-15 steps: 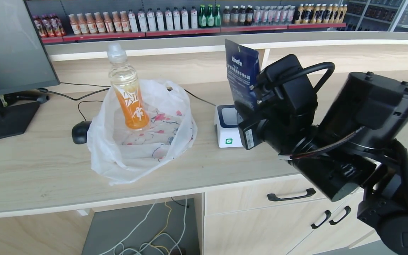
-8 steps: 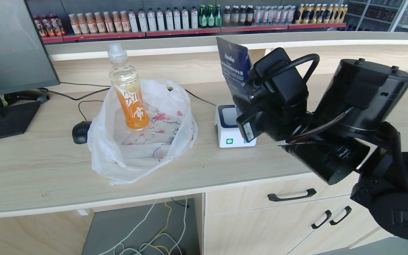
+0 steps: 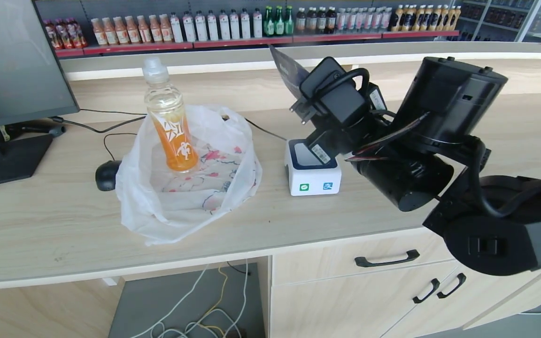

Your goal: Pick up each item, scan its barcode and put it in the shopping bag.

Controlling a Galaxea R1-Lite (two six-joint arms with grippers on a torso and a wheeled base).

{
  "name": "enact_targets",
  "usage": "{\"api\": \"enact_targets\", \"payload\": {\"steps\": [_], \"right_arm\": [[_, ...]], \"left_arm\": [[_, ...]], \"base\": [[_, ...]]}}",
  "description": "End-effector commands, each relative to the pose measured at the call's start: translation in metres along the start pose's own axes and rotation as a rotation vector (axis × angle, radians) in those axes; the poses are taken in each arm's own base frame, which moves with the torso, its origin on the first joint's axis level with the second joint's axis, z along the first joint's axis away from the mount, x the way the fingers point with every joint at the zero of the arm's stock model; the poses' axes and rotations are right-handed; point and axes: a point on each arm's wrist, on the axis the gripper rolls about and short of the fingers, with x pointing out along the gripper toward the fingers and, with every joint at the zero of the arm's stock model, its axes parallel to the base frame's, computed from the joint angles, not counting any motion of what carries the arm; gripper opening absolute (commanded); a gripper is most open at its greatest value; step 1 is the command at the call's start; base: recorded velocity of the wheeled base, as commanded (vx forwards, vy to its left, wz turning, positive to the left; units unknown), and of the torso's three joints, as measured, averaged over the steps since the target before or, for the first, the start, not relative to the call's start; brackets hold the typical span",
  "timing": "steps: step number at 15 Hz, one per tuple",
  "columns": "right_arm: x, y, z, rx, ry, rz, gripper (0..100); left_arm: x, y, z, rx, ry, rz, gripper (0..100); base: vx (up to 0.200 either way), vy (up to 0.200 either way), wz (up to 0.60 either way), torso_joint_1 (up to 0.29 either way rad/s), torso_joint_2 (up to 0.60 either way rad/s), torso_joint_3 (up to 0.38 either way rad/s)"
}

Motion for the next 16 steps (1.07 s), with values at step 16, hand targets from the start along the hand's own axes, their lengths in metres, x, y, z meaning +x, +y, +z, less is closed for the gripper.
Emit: {"api": "enact_targets", "payload": {"steps": [16], "right_arm": [[0.020, 0.040, -0.024, -0.154, 0.068, 0.064, 0]], "left_arm": [[0.000, 0.000, 0.000, -0.001, 0.000, 0.000, 100]], "base": [[0.000, 0.000, 0.00, 0.000, 0.00, 0.000]]}}
